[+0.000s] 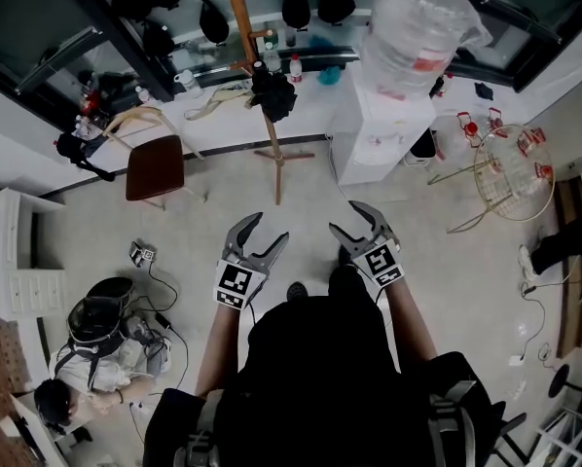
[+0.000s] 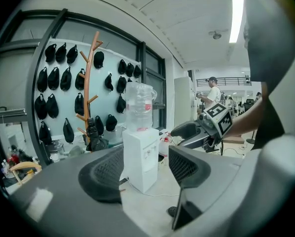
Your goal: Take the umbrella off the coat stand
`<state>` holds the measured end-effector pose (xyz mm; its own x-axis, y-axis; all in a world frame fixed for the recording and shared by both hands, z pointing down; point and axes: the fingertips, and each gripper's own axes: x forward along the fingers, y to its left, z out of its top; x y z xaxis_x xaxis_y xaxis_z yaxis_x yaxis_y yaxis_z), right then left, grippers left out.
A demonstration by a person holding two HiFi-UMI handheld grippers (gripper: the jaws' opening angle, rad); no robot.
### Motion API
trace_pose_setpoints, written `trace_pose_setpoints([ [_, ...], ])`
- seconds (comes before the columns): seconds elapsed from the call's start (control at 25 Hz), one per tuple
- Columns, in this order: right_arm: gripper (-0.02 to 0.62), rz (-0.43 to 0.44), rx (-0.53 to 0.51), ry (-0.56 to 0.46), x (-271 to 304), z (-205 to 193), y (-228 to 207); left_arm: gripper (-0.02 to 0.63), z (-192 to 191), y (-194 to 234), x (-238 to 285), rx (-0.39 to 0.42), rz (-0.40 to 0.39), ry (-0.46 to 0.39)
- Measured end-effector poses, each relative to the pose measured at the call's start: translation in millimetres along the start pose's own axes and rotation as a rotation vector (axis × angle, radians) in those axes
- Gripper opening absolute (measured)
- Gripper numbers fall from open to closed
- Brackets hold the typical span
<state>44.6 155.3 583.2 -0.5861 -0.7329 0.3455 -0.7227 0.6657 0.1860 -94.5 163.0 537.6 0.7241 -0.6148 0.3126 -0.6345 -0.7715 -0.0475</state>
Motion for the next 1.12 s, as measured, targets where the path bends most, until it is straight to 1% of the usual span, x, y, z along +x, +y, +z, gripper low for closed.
trace_pose_setpoints([
  [0.56,0.276,0.079,-0.032,-0.013,18,-2,-70,0.287,25,9,58,-0.031,0.081,0.006],
  [1.12,0.273,0.179,-0.059,-0.003,33,-17,-130,0.287,36,13,114,-0.096,0.183,0.009],
])
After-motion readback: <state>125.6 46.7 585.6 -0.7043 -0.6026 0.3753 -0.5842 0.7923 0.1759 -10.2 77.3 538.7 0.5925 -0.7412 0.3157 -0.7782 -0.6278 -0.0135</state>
